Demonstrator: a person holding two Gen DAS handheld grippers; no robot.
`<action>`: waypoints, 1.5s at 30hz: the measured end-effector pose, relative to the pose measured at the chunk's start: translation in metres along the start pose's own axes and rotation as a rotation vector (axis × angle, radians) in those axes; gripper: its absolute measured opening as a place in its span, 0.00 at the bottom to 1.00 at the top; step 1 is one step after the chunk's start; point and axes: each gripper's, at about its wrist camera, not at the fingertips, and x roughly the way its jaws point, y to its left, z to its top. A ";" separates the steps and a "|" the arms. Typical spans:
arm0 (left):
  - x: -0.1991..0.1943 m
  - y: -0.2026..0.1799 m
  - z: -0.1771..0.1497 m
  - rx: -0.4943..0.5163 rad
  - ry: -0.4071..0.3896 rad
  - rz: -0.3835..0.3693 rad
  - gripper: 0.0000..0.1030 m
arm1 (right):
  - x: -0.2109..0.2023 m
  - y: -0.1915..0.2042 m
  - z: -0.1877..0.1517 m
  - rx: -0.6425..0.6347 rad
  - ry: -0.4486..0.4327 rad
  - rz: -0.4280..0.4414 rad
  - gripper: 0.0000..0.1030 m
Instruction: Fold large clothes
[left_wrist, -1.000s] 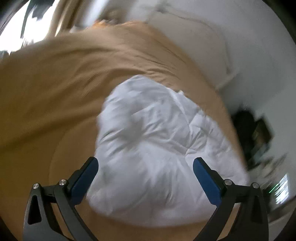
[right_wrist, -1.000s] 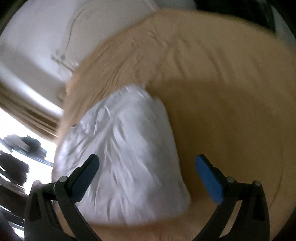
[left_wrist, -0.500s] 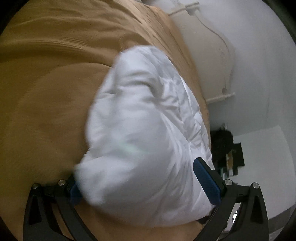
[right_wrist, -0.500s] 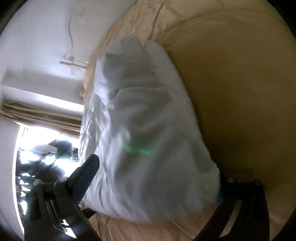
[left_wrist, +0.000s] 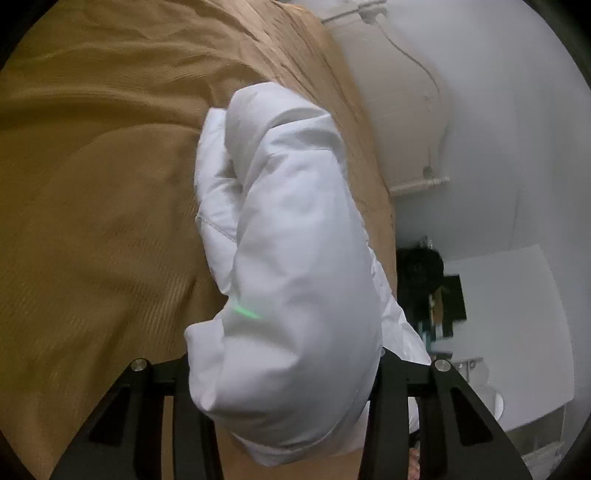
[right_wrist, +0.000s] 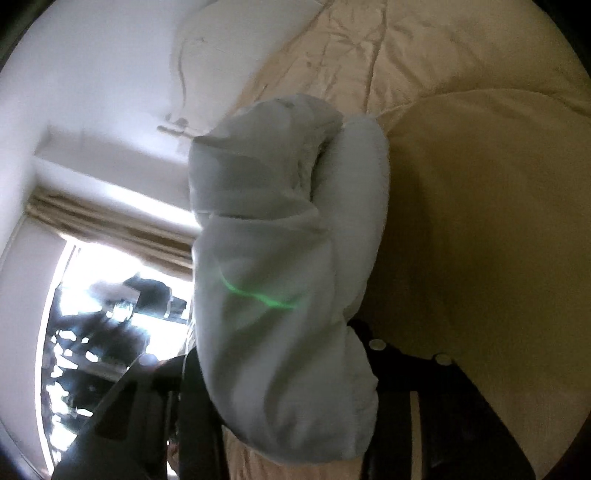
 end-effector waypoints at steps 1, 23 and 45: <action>-0.009 0.000 -0.014 0.007 0.009 0.014 0.41 | -0.008 0.000 -0.008 -0.004 0.010 -0.002 0.38; -0.033 -0.100 -0.024 0.430 -0.178 0.268 0.63 | -0.061 0.049 -0.061 -0.431 -0.260 -0.526 0.86; 0.066 -0.053 -0.039 0.668 -0.174 0.605 0.64 | 0.019 -0.036 -0.028 -0.412 -0.220 -0.669 1.00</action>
